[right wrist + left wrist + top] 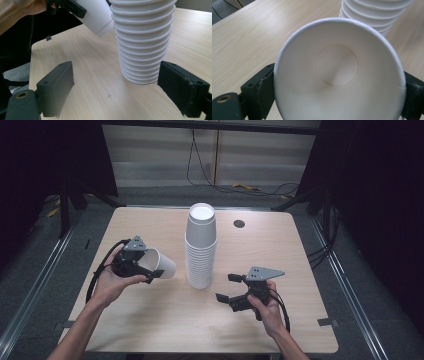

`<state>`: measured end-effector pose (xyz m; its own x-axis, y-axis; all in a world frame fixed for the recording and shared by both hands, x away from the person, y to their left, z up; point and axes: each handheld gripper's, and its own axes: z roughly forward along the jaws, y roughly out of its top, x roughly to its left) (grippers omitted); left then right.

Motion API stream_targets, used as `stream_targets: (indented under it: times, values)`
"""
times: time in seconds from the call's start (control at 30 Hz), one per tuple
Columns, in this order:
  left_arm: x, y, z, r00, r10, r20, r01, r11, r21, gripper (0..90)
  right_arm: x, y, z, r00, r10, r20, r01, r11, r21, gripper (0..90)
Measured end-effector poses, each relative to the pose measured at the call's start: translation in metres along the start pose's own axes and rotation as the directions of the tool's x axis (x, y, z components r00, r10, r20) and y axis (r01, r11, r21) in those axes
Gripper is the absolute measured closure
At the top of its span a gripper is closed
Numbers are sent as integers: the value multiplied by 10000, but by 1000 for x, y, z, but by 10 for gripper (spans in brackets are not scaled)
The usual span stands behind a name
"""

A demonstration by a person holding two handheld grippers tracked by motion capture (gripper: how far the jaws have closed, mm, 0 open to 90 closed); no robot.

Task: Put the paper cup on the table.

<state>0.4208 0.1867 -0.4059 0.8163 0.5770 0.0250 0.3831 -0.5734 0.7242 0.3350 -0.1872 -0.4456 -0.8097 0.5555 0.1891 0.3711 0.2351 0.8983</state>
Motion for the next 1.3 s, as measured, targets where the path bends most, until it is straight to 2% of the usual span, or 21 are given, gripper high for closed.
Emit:
stream_targets:
  times: [0.1, 0.2, 0.3, 0.33, 0.37, 0.4, 0.57, 0.6, 0.73, 0.93, 1.0, 1.03, 1.07, 1.2, 1.27, 1.3]
  values:
    - [2, 1, 2, 9999, -85, -68, 85, 10000, 51, 87, 0, 0, 1, 10000, 17, -9, -16, 10000, 36, 134]
    - [8, 4, 6, 9995, 83, -318, -66, 9985, 544, 87, 0, -1, 2, 10000, 21, -55, -20, 10000, 57, 133]
    - [11, 5, 7, 9993, 99, -368, -72, 9975, 709, 87, 0, -1, 2, 10000, 28, -31, -28, 10000, 72, 133]
    - [11, 7, 10, 9992, 210, -339, -175, 9948, 1005, 86, 0, -1, 2, 10000, 2, -30, -2, 10000, 60, 133]
    - [11, 7, 10, 9992, 210, -339, -175, 9948, 1005, 85, 0, -1, 2, 10000, 2, -30, -2, 10000, 60, 133]
    - [10, 8, 13, 9991, 298, -300, -257, 9912, 1297, 85, 0, -1, 3, 10000, -55, 43, 55, 9999, 100, 133]
    - [13, 9, 20, 9991, 264, -329, -207, 9867, 1613, 83, 1, -2, 5, 9999, -105, 34, 104, 9999, 108, 133]
    - [14, 9, 24, 9978, 346, -559, -236, 9823, 1859, 82, 1, -2, 5, 9999, -111, 41, 111, 9999, 95, 133]
    - [17, 11, 29, 9979, 399, -519, -282, 9777, 2082, 80, 0, -1, 3, 9999, -69, 105, 68, 9999, 92, 133]
    - [20, 11, 42, 9962, 421, -756, -220, 9680, 2499, 73, 1, -2, 5, 9999, -98, 62, 97, 9998, 156, 133]
    - [22, 9, 46, 9963, 324, -800, -116, 9690, 2469, 64, 1, -2, 5, 9999, -102, 65, 101, 9998, 159, 133]
    - [22, 9, 48, 9964, 212, -817, -21, 9738, 2274, 64, 1, -2, 5, 9999, -105, 78, 104, 9998, 149, 133]
    - [22, 9, 48, 9964, 212, -817, -21, 9738, 2274, 64, 1, -2, 5, 9999, -105, 78, 104, 9998, 149, 133]
    - [19, 11, 54, 9940, 557, -944, -335, 9744, 2223, 58, 0, -2, 5, 9999, -96, 123, 95, 9999, 136, 133]
    - [19, 11, 55, 9939, 590, -927, -375, 9751, 2187, 57, 0, -2, 5, 9999, -114, 104, 113, 9998, 146, 133]
    - [20, 11, 58, 9942, 527, -939, -322, 9777, 2076, 56, 1, -2, 5, 9999, -108, 95, 107, 9998, 158, 133]
